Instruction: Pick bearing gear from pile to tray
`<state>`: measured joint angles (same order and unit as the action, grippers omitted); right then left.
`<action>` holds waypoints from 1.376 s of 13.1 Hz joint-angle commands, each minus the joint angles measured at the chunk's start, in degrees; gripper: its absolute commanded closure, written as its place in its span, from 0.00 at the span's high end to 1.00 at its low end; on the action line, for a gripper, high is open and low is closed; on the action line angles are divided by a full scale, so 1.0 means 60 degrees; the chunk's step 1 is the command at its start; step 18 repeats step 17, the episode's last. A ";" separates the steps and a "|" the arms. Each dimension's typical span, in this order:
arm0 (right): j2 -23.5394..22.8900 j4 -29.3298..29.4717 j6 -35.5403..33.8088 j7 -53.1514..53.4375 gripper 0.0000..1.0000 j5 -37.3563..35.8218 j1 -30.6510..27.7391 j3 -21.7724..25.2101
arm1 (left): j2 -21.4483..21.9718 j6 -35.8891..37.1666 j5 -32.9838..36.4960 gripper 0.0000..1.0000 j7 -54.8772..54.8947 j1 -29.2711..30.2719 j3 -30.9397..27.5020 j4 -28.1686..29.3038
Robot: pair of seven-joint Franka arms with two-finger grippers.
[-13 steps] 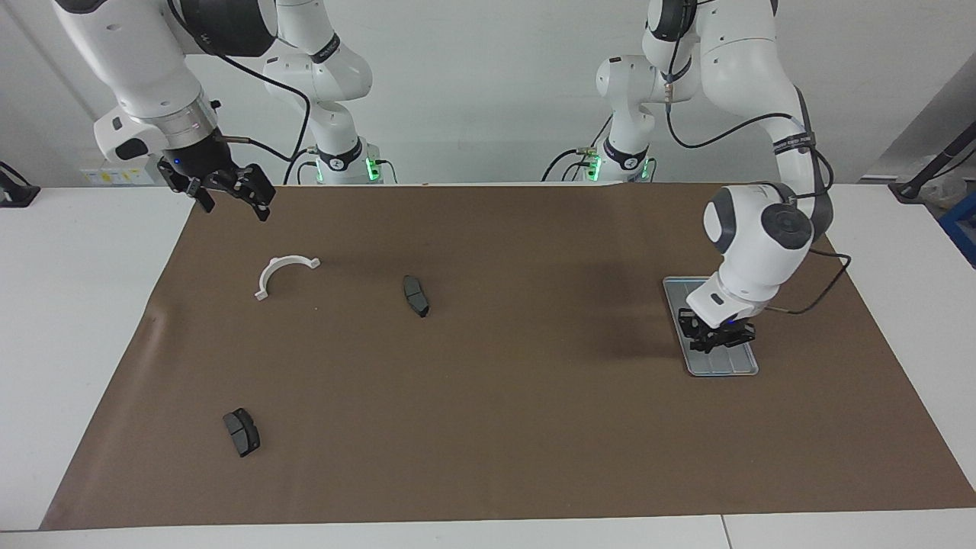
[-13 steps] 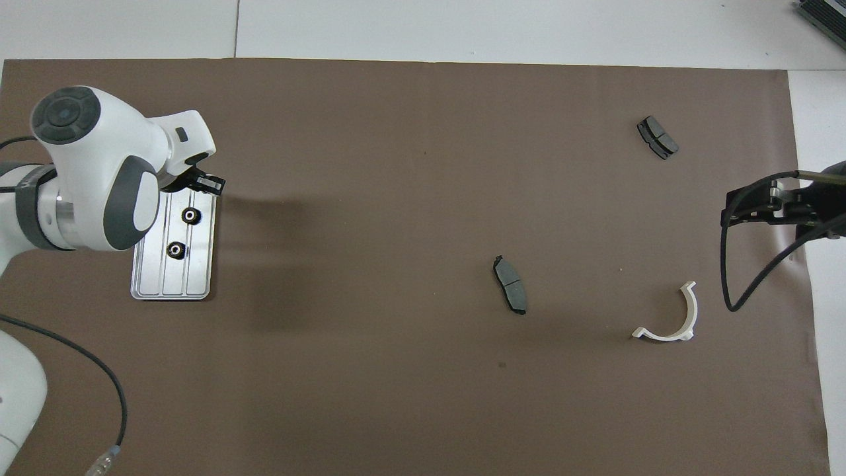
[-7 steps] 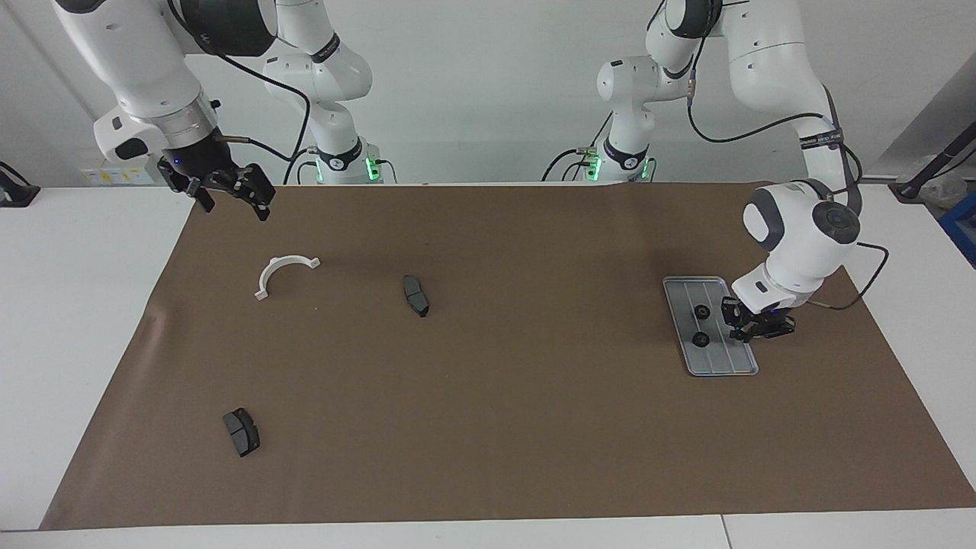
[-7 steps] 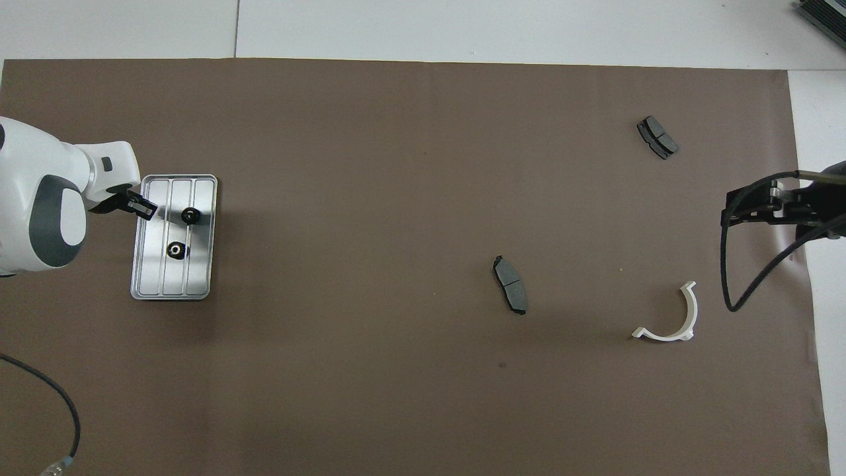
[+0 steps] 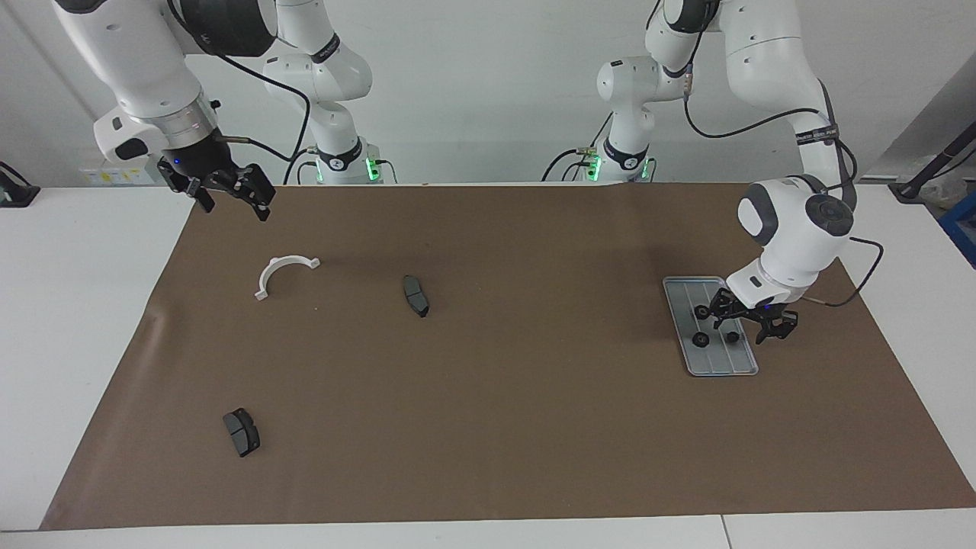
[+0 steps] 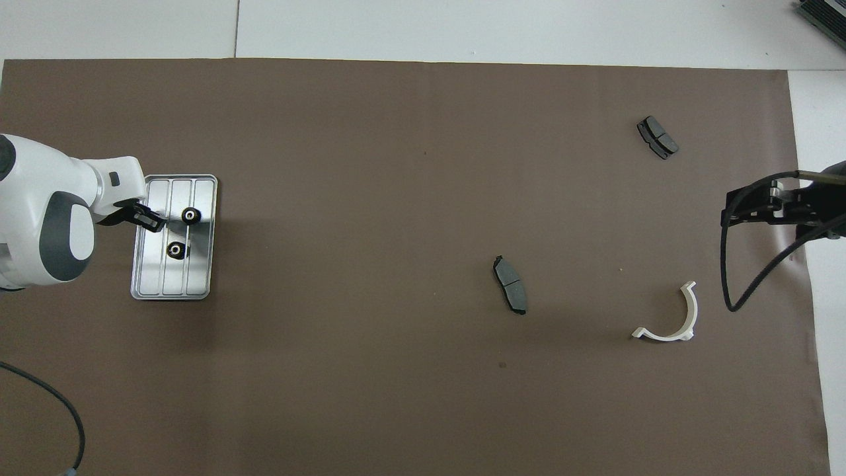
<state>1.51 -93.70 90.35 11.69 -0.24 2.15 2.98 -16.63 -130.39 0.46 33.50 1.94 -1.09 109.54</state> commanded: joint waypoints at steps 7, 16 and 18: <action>0.0085 -0.0072 -0.0015 -0.0294 1.00 0.0201 -0.0050 0.0001 | 0.0281 0.7547 -0.0092 1.00 -0.2800 -0.0733 0.0095 -0.5144; 0.0085 -0.0072 -0.0015 -0.0294 1.00 0.0215 -0.0035 0.0001 | 0.1468 0.7422 -0.0004 1.00 -0.2786 -0.0646 0.0080 -0.4854; 0.0085 -0.0072 -0.0015 -0.0294 1.00 0.0215 -0.0050 0.0001 | 0.1468 0.7392 -0.0004 1.00 -0.2800 -0.0645 0.0080 -0.4839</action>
